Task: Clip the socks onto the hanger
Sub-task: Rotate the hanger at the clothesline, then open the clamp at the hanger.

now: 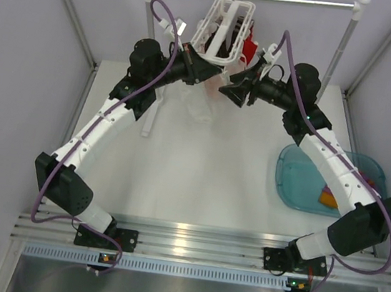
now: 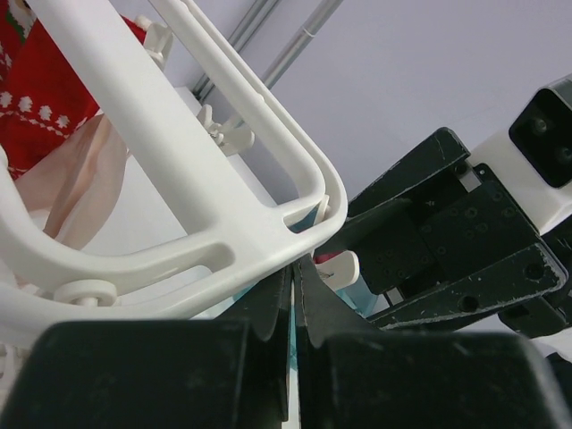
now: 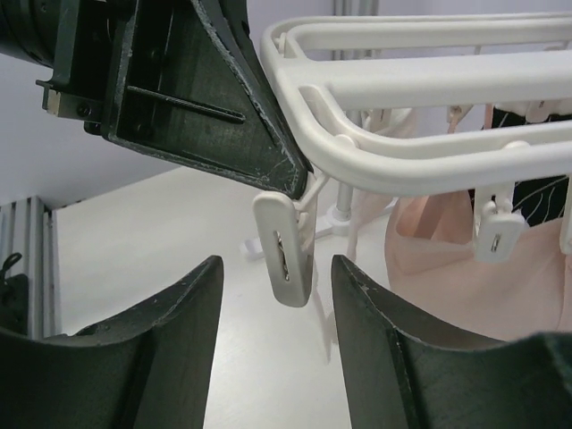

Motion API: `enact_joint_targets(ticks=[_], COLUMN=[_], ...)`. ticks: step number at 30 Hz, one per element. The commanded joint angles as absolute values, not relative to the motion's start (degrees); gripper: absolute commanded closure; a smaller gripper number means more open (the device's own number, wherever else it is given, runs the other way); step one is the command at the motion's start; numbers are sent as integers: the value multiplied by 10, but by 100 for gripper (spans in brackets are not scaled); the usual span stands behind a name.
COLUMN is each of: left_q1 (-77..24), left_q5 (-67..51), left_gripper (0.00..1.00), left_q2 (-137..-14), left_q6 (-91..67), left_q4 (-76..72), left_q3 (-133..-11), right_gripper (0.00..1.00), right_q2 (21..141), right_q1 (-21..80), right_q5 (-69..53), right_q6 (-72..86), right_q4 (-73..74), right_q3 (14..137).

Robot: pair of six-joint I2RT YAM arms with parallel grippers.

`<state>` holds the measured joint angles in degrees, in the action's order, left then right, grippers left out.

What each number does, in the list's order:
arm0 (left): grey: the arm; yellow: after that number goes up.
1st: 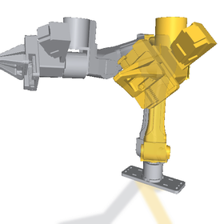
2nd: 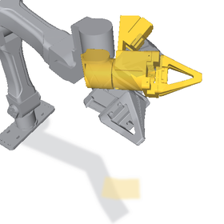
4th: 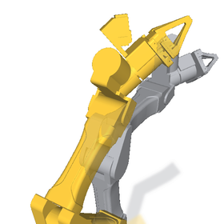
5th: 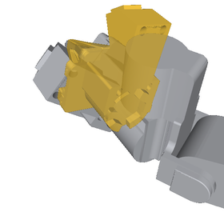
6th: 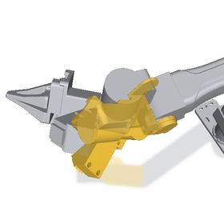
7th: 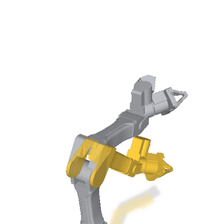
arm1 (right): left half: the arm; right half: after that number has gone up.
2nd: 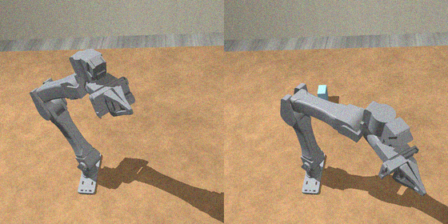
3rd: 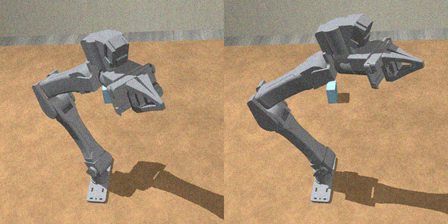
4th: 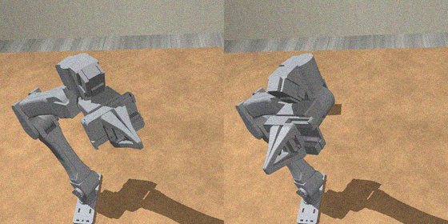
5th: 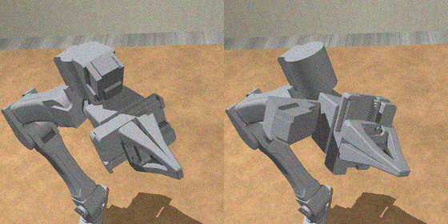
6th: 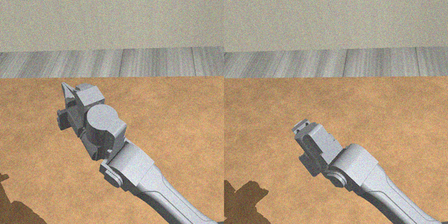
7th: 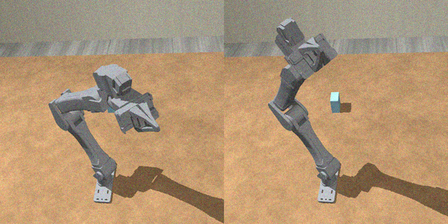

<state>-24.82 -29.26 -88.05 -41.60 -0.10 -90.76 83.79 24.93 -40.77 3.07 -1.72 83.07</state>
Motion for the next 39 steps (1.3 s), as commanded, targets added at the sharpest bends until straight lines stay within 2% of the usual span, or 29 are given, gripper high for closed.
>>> enact_joint_targets(ticks=[1,4,8,9,11,13,14,18,21,32,39], left_q1=[-246,-245,-245,-244,-243,-243,-242,-242,-243,-244,-257], left_q5=[-307,-310,-316,-316,-324,-327,-330,-323,-320,-337,-298], left_gripper=[100,100,100,100,100,91,79,52,43,41,41], left_q2=[-882,-882,-882,-882,-882,-878,-876,-855,-842,-837,-849], left_q6=[-425,-424,-427,-429,-433,-439,-439,-424,-413,-405,-344], left_q4=[-36,-36,-39,-39,-46,-47,-56,-70,-76,-116,-58], left_q3=[-903,-901,-901,-900,-898,-895,-890,-875,-868,-861,-894], right_gripper=[49,55,77,89,100,100,100,100,100,100,100], right_q2=[843,847,851,852,851,852,852,849,850,853,851], right_q1=[265,265,267,267,269,269,269,271,274,280,280], right_q5=[-392,-383,-371,-369,-367,-369,-369,-370,-357,-346,-347], right_q6=[-33,-47,-72,-76,-79,-80,-80,-72,-72,-58,-46], right_q4=[-26,-24,-23,-23,-23,-24,-24,-20,-14,-2,-2], right_q3=[864,866,867,867,867,866,866,870,874,884,889])
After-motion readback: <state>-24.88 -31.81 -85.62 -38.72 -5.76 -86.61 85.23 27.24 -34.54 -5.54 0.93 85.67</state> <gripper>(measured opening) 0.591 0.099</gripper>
